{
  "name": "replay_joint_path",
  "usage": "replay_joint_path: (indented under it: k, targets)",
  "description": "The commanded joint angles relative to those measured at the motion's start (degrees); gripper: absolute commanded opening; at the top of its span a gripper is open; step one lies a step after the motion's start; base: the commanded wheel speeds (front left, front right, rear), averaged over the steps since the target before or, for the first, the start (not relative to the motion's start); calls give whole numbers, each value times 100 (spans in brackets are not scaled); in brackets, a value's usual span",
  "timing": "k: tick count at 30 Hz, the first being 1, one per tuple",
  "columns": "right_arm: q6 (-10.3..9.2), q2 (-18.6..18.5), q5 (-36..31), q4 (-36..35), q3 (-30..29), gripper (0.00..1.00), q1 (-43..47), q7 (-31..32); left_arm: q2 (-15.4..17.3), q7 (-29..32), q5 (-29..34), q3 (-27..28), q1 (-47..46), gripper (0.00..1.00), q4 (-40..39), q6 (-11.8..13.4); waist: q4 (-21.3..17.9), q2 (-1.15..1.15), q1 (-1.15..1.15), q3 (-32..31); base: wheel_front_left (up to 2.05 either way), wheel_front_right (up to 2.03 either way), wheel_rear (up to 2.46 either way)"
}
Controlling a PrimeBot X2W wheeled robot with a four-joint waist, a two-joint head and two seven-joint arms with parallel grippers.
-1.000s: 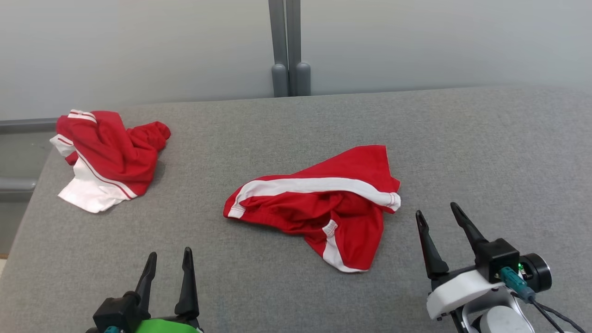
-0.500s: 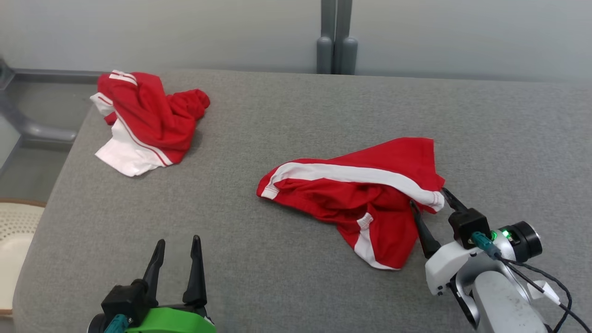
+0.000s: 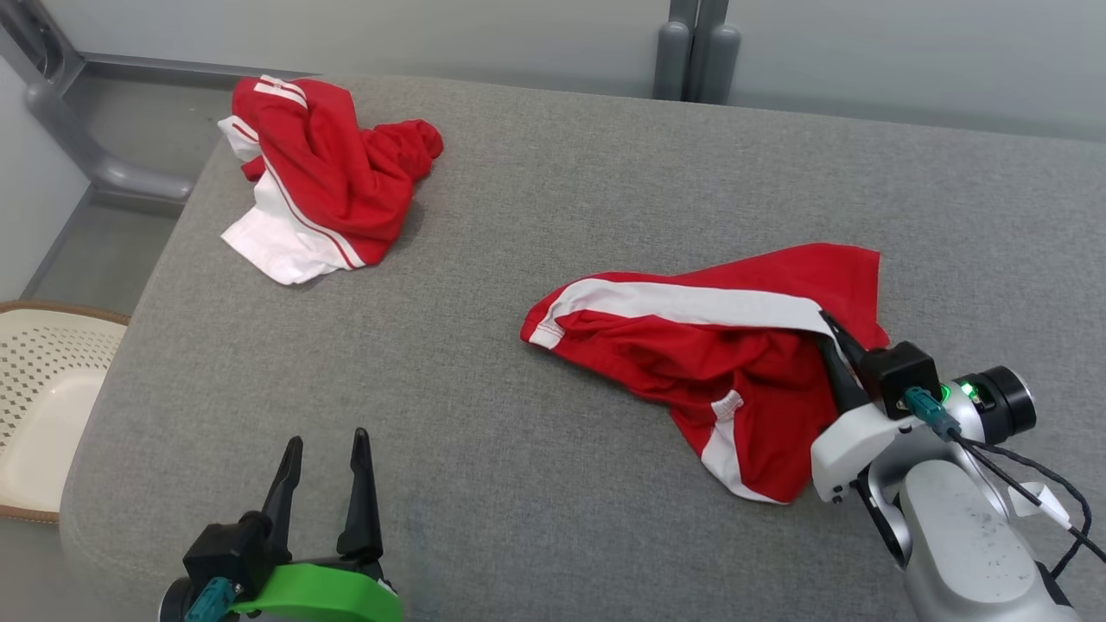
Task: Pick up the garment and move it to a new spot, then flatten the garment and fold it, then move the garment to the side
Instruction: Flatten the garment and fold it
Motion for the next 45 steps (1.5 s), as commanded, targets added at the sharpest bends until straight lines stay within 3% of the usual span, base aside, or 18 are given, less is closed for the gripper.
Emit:
replay_joint_path:
  k: [1, 12, 18, 25, 37, 38, 39, 41, 45]
  targets:
    - [-4, -21, 58, -177, 18, 0, 49, -18, 10, 3, -29, 10, -41, 100, -6, 15, -87, 0, 0, -42, 0, 0, 0]
    - [-4, -68, 193, -2041, 130, 0, 860, -18, 10, 3, 44, 108, 61, 100, 3, -13, -735, 0, 0, -239, 0, 0, 0]
    - [-4, -196, 206, -2484, 211, 0, 1475, -18, 11, 3, 65, 147, 52, 100, 9, -46, -1029, 0, 0, -250, 0, 0, 0]
    - [-4, -484, 305, -2045, 368, 0, 1822, -18, 12, 3, 85, 149, -14, 100, 10, -62, -1161, 0, 0, -189, 0, 0, 0]
    - [-4, -455, 438, -987, 693, 0, 1547, -18, 12, 3, 157, 119, -55, 100, 98, -103, -1069, 0, 0, -177, 0, 0, 0]
    - [-4, -432, 433, -973, 688, 14, 1543, -18, 12, 3, 162, 129, -40, 100, 103, -106, -1065, 0, 0, -189, 0, 0, 0]
    - [-4, -408, 439, -985, 670, 21, 1549, -18, 12, 3, 167, 138, -24, 100, 105, -109, -1066, 0, 0, -199, 0, 0, 0]
    - [-4, -354, 446, -1075, 605, 100, 1583, -18, 12, 3, 173, 157, 24, 100, 105, -105, -1080, 0, 0, -228, 0, 0, 0]
    - [-4, -263, 434, -1228, 568, 100, 1727, -18, 12, 3, 180, 152, 102, 100, 104, -109, -1147, 0, 0, -300, 0, 0, 0]
